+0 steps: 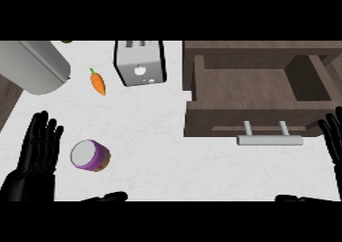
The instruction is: Pick up the can, place it into the drawer and close the drawer
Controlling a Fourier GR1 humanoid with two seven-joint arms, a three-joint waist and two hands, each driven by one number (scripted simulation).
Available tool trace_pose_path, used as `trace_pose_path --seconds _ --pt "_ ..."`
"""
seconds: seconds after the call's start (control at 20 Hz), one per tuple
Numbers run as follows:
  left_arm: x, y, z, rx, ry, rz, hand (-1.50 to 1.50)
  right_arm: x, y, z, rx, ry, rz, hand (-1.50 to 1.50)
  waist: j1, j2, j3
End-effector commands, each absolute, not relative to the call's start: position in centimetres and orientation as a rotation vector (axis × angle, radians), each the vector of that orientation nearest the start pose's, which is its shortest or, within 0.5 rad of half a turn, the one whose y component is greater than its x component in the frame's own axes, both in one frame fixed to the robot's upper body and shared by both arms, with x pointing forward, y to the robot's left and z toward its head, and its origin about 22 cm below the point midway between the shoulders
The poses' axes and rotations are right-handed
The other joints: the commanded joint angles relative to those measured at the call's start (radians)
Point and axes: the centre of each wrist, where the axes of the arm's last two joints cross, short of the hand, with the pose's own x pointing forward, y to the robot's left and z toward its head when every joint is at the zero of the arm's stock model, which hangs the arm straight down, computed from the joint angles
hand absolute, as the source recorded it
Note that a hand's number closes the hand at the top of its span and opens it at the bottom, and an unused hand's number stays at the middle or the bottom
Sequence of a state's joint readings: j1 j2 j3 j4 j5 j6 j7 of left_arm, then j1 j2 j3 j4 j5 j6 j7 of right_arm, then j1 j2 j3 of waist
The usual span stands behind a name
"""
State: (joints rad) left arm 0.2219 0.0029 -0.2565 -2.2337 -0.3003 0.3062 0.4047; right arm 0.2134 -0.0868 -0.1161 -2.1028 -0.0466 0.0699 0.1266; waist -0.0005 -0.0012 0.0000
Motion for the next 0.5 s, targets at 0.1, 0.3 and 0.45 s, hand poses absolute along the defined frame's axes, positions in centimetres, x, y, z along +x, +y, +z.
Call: trace_pose_path --seconds 0.1,0.3,0.45 --pt "17.1 21.0 10.2 0.306 -1.652 0.146 -1.5 16.1 -27.8 8.6 -0.163 -1.779 0.027 -1.5 -0.001 0.001 0.0" --pt "18.1 20.9 9.7 0.287 -1.64 0.143 -1.5 16.8 -28.4 8.8 -0.161 -1.801 -0.01 -1.5 -0.001 0.001 0.0" --pt "19.0 20.8 8.5 0.291 -1.624 0.125 -1.5 17.5 -28.6 7.3 -0.168 -1.773 0.021 -1.5 0.0 0.001 0.0"
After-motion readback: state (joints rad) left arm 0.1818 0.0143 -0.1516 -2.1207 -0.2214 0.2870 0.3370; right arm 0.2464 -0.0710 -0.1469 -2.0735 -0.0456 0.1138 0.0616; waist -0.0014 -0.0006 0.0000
